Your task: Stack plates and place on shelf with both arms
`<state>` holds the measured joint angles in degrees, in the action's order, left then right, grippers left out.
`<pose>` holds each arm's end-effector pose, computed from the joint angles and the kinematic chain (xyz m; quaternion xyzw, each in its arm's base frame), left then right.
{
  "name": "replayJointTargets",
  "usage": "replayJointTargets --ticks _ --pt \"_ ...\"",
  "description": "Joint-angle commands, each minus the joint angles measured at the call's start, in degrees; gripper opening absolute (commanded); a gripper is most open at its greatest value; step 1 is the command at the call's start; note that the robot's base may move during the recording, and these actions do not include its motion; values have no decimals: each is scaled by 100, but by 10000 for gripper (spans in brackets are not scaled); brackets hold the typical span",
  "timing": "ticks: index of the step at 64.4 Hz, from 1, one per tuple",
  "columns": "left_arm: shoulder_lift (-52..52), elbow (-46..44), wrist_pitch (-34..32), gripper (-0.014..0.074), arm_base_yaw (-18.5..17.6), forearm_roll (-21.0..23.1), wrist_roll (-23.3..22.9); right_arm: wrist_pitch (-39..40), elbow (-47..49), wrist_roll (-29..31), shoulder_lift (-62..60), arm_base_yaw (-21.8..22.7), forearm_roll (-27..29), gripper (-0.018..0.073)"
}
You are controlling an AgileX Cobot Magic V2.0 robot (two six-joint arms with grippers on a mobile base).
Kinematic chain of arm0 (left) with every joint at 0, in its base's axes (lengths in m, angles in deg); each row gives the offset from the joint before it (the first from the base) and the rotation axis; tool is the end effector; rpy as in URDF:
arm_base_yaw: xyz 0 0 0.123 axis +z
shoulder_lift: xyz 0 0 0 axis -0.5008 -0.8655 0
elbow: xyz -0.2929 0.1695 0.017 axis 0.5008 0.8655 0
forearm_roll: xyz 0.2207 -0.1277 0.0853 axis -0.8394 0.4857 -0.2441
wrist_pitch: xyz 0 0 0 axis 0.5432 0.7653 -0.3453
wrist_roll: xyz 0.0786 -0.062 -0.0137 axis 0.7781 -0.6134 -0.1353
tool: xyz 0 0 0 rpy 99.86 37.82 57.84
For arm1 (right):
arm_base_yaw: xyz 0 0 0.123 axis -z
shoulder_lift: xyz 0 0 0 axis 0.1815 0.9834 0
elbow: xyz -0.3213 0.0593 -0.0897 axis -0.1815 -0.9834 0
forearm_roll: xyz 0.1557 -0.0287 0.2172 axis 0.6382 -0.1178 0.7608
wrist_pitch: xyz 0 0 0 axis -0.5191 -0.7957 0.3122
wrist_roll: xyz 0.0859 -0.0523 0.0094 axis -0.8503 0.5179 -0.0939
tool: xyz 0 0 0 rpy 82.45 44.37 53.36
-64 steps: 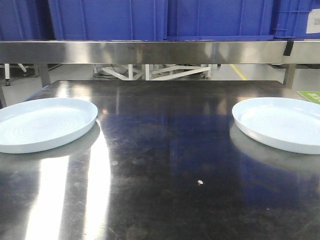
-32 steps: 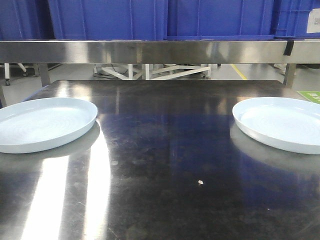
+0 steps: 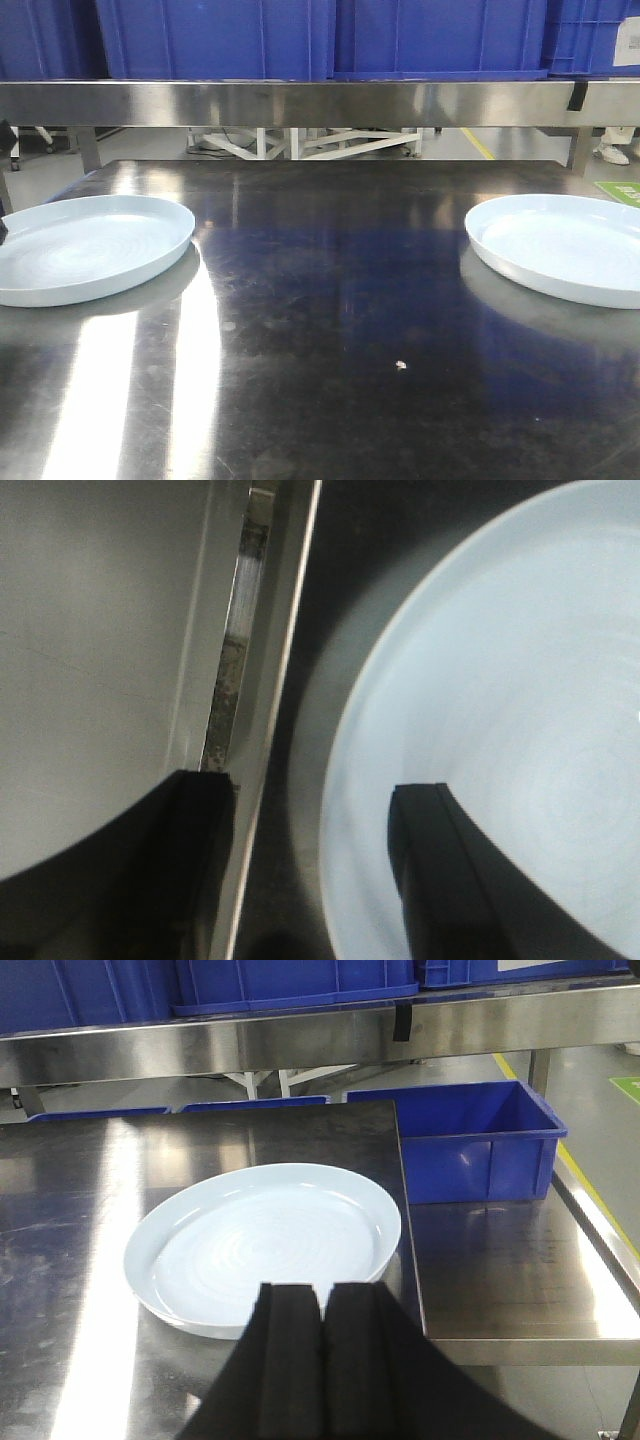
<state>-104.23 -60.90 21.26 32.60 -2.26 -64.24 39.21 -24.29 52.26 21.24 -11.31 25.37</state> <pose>0.3742 -0.0060 0.2401 -0.0520 0.9806 -0.1153 0.1499 0.0296 -0.0004 0.1893 0.0489 0.7315 0.0496 0.6782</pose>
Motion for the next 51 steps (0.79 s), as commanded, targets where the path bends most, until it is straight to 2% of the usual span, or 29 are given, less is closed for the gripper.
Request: replayJointTargets --ticks 1,9,26,45,51 --pt "249 -180 -149 424 -79 157 -52 479 -7 41 -107 -12 -44 57" --pt "249 -180 -191 402 -118 157 -52 479 -7 41 -107 -12 -44 57" --pt "210 -180 -407 242 -130 146 -9 479 -7 41 -107 -12 -44 57" --pt "91 -180 -374 200 -175 138 -9 479 -7 41 -107 -12 -44 57" --pt "91 -255 -235 143 -188 138 -9 479 -7 41 -107 -12 -44 57"
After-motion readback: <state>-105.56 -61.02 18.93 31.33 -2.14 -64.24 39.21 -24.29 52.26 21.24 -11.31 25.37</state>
